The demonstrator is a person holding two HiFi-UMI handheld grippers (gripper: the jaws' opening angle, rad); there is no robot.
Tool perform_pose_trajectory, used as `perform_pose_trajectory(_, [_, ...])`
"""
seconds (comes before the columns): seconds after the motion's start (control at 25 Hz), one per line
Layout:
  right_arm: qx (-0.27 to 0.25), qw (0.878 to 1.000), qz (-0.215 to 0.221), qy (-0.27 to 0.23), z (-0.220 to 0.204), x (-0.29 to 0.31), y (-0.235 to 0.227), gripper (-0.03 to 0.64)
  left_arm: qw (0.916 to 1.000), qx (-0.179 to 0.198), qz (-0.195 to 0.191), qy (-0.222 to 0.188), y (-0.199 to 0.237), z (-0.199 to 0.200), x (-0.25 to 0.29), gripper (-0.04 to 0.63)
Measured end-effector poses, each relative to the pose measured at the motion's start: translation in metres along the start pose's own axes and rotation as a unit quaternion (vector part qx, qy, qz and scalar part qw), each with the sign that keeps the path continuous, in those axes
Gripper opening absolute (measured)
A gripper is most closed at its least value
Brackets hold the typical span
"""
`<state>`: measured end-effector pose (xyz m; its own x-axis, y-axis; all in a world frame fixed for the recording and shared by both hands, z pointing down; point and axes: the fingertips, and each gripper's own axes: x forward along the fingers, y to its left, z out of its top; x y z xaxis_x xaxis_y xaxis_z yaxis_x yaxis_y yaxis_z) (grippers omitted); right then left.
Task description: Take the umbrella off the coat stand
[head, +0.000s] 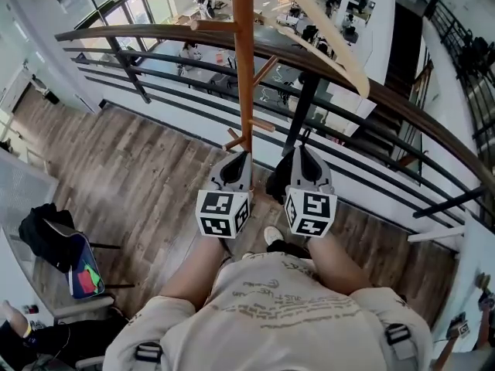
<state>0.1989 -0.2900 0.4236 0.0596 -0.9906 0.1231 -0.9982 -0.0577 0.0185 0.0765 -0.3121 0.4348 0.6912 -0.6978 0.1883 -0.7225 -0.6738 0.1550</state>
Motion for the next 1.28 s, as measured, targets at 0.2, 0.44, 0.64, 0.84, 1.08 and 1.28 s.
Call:
perform_pose_trajectory(0.2, [0.002,1.0,-0.007,0.002,0.0,-0.002,-0.019,0.005,0.9998,0.005,-0.018,0.0,-0.01,0.004,0.014,0.005])
perform_pose_trajectory(0.44, [0.005,1.0,-0.014,0.011,-0.004,-0.001,-0.032,0.005,0.9996,0.009,-0.025,0.0,-0.016,0.008,0.023,0.005])
perform_pose_trajectory(0.64, [0.009,1.0,-0.013,0.013,-0.005,0.002,-0.036,0.005,0.9996,0.012,-0.025,0.001,-0.02,0.009,0.028,0.005])
perform_pose_trajectory(0.84, [0.006,1.0,-0.003,0.011,-0.003,0.005,-0.036,0.005,0.9997,0.013,-0.02,-0.001,-0.019,0.011,0.031,0.005])
perform_pose_trajectory(1.08, [0.009,1.0,0.007,0.006,-0.001,0.004,-0.034,0.005,0.9998,0.013,-0.014,-0.005,-0.021,0.014,0.03,0.005])
perform_pose_trajectory(1.28, [0.006,1.0,0.011,0.003,0.001,0.005,-0.036,0.005,0.9999,0.012,-0.01,-0.003,-0.021,0.011,0.032,0.005])
